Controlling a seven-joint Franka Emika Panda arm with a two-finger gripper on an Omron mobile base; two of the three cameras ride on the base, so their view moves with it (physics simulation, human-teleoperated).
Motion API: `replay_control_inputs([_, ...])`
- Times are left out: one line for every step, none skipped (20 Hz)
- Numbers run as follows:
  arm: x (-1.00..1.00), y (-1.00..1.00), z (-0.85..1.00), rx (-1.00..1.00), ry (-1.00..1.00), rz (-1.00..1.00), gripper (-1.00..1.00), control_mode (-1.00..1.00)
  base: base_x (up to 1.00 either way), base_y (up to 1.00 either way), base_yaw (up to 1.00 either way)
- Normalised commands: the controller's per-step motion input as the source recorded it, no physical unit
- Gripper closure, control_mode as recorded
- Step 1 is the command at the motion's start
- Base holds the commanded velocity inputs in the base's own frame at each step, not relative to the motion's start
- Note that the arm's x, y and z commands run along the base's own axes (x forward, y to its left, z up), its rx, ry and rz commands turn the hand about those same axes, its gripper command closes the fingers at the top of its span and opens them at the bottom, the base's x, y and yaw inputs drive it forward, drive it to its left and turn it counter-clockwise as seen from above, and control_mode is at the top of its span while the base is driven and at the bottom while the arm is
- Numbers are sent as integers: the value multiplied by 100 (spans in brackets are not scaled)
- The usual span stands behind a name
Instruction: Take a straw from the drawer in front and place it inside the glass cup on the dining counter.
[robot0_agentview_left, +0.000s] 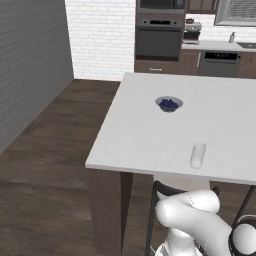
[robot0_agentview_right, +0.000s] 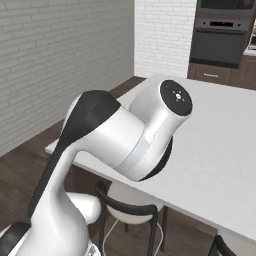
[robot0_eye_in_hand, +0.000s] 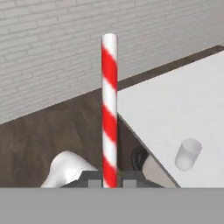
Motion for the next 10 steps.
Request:
replay_control_inputs([30, 17, 2, -3, -3, 41, 100, -100, 0, 0, 0])
replay_control_inputs([32, 19, 0, 0, -1, 37, 100, -100, 0, 0, 0])
replay_control_inputs([27, 21, 0, 0, 0, 33, 100, -100, 0, 0, 0])
replay_control_inputs([5, 22, -8, 0, -3, 29, 100, -100, 0, 0, 0])
replay_control_inputs([0, 22, -10, 0, -1, 27, 100, -100, 0, 0, 0])
replay_control_inputs([0, 19, -9, 0, 0, 30, 100, -100, 0, 0, 0])
replay_control_inputs([0, 26, 0, 0, 0, 13, 100, -100, 0, 0, 0])
replay_control_inputs([0, 16, -1, 0, 0, 16, 100, -100, 0, 0, 0])
replay_control_inputs([0, 16, -2, 0, 0, 16, 100, -100, 0, 0, 0])
replay_control_inputs([0, 17, -3, 2, -2, 14, 100, -100, 0, 0, 0])
